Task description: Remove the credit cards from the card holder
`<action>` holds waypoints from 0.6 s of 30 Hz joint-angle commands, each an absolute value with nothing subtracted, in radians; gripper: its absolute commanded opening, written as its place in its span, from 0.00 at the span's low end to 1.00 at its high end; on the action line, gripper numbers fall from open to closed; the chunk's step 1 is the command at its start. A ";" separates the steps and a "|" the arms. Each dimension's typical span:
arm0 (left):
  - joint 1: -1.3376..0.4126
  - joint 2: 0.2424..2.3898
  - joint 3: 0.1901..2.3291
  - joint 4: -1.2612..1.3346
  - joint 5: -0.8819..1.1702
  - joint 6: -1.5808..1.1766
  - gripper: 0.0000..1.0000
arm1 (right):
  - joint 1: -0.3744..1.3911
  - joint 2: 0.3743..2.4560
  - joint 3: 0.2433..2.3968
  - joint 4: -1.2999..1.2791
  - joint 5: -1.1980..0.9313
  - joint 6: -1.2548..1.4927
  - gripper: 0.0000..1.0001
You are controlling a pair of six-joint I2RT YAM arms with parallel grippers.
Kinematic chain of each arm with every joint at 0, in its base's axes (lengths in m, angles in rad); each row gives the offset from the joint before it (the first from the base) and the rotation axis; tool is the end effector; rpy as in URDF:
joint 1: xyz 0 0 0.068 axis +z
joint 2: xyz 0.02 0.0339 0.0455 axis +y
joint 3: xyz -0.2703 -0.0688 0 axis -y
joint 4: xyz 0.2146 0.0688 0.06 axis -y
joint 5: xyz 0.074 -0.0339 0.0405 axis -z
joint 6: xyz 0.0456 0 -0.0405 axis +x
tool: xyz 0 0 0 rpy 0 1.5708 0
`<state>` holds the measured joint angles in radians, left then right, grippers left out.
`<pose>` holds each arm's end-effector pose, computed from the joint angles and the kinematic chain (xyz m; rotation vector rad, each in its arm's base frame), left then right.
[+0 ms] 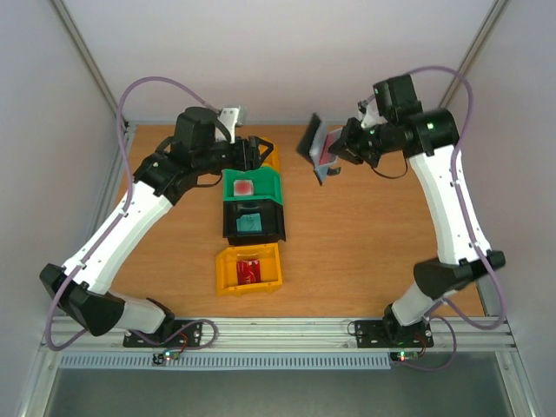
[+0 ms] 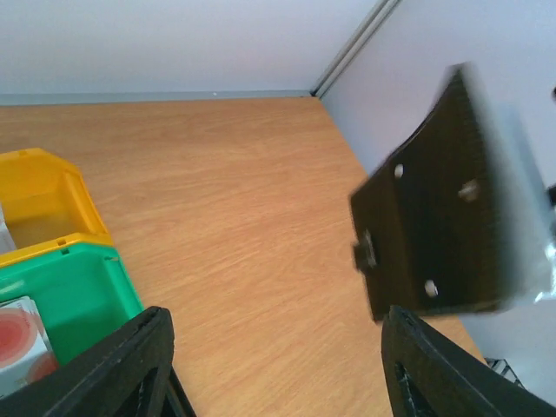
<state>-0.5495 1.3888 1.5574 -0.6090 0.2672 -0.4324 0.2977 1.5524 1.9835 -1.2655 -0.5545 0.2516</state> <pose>0.2319 -0.1561 0.4242 0.3020 2.0885 -0.8779 0.2422 0.0994 0.4444 -0.3222 2.4190 0.9182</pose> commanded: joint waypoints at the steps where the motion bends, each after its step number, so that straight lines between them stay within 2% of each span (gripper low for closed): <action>1: -0.548 1.361 1.606 -0.580 0.307 -0.280 0.63 | 0.373 1.729 2.314 -1.843 -0.122 0.046 0.01; 5: -0.604 1.389 1.693 -0.528 0.536 -0.282 0.51 | 0.423 1.770 2.381 -1.845 -0.112 0.104 0.01; 9: -0.718 1.412 1.785 -0.473 0.683 -0.327 0.49 | 0.488 1.820 2.411 -1.841 -0.105 0.154 0.01; 13: -0.771 1.430 1.762 -0.464 0.622 -0.468 0.49 | 0.542 1.899 2.389 -1.829 -0.103 0.113 0.01; 15: -0.763 1.420 1.706 -0.485 0.514 -0.514 0.49 | 0.527 1.896 2.254 -1.796 -0.034 0.081 0.01; 18: -0.736 1.422 1.634 -0.465 0.467 -0.529 0.49 | 0.454 1.817 1.991 -1.679 0.013 0.075 0.01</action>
<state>-0.7647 1.4033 1.7168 -0.4877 0.5560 -0.4480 0.5320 1.8648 2.2215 -1.6043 -0.0982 0.1093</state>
